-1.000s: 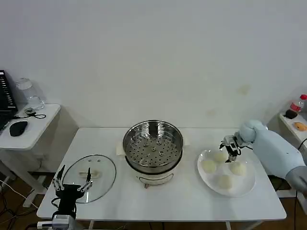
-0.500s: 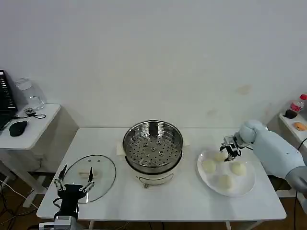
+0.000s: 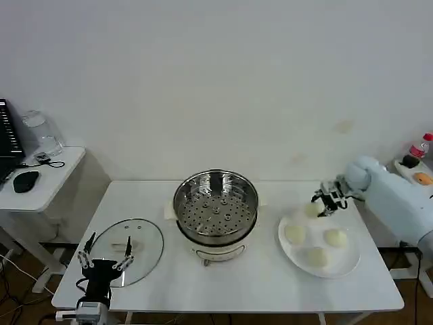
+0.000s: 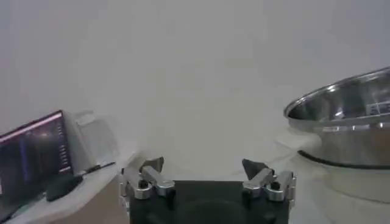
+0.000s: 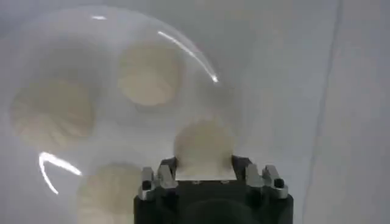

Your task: Take steamed baozi put them in steamer then cover it.

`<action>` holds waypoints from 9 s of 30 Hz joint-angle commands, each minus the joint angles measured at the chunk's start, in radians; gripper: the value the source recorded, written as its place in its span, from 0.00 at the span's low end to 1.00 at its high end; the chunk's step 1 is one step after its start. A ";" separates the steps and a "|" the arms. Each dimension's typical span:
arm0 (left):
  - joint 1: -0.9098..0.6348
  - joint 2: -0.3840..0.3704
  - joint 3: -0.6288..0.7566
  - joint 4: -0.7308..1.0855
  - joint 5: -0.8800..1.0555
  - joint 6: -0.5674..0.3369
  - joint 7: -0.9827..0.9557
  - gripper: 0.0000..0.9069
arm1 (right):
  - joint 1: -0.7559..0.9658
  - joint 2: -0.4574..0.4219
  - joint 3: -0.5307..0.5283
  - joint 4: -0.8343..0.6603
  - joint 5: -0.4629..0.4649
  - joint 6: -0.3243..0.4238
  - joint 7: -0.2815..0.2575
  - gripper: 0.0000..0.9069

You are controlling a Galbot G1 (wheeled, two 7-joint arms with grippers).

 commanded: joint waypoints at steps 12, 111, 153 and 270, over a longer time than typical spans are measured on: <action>-0.022 0.025 -0.023 0.059 -0.092 0.027 0.000 1.00 | 0.434 0.110 -0.245 0.091 0.238 -0.003 -0.011 0.70; -0.060 0.166 -0.044 0.017 -0.246 0.103 0.021 1.00 | 0.336 -0.376 -0.650 0.628 0.377 -0.297 0.171 1.00; -0.047 0.142 -0.091 0.025 -0.230 0.100 0.023 1.00 | -0.035 -0.047 -0.371 0.273 0.250 -0.329 0.220 0.89; -0.080 0.172 -0.069 0.011 -0.234 0.108 0.025 1.00 | 0.604 -0.184 -0.666 0.642 0.611 -0.533 0.165 1.00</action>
